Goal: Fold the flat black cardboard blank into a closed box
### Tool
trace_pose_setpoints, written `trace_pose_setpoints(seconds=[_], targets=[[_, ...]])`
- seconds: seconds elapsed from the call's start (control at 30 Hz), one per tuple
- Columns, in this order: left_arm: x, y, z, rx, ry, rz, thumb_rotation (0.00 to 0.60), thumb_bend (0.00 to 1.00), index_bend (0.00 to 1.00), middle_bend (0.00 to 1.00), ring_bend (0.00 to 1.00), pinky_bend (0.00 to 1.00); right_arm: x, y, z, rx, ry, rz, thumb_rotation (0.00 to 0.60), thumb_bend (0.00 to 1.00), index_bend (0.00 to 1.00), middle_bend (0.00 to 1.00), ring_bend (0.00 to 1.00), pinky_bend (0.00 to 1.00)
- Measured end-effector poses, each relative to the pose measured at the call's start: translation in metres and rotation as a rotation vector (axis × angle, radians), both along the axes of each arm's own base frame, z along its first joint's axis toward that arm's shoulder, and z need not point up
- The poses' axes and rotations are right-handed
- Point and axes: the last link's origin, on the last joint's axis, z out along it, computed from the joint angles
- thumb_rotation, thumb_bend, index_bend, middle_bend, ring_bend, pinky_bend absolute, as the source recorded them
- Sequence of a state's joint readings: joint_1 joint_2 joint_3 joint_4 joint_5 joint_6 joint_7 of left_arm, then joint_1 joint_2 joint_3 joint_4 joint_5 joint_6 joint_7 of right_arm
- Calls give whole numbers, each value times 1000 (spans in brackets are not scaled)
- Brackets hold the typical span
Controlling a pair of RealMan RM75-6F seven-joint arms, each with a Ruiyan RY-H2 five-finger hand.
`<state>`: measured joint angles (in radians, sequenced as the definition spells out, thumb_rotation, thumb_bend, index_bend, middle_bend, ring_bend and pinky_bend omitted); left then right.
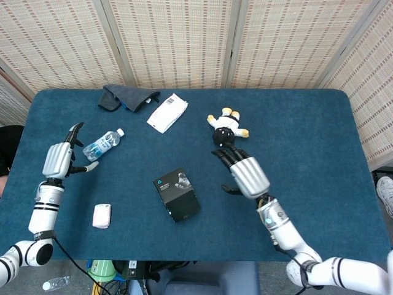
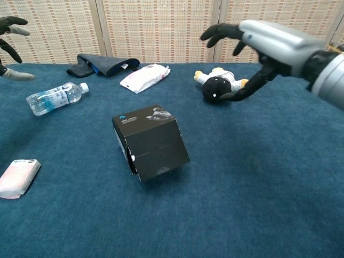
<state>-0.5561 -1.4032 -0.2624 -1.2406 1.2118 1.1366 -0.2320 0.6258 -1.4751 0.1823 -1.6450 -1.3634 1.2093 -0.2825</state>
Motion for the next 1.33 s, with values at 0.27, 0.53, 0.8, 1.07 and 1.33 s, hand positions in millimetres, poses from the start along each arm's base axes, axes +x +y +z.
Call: trace_pose_setpoints(seconds=[0.27,0.53,0.8,1.07,1.33], targets=[[-23,-18,18,71,142,74,600,105,48,106,288,515,-64,14,49,-69,-28,-205,600,261,197,261,143,247],[-43,-59,31,134,240,110,600,105,84,106,274,502,-115,42,80,-109,-53,-348,600,261,209,264,143,247],[-50,-106,33,136,360,119,600,105,89,106,264,492,-153,77,99,-130,-62,-415,600,261,221,266,143,247],[-52,-146,27,101,392,150,600,105,89,106,261,458,-172,94,101,-139,-32,-443,600,261,222,266,143,247],[-47,-161,26,96,391,139,600,105,89,106,260,458,-170,92,102,-129,-53,-398,600,254,227,266,143,248]])
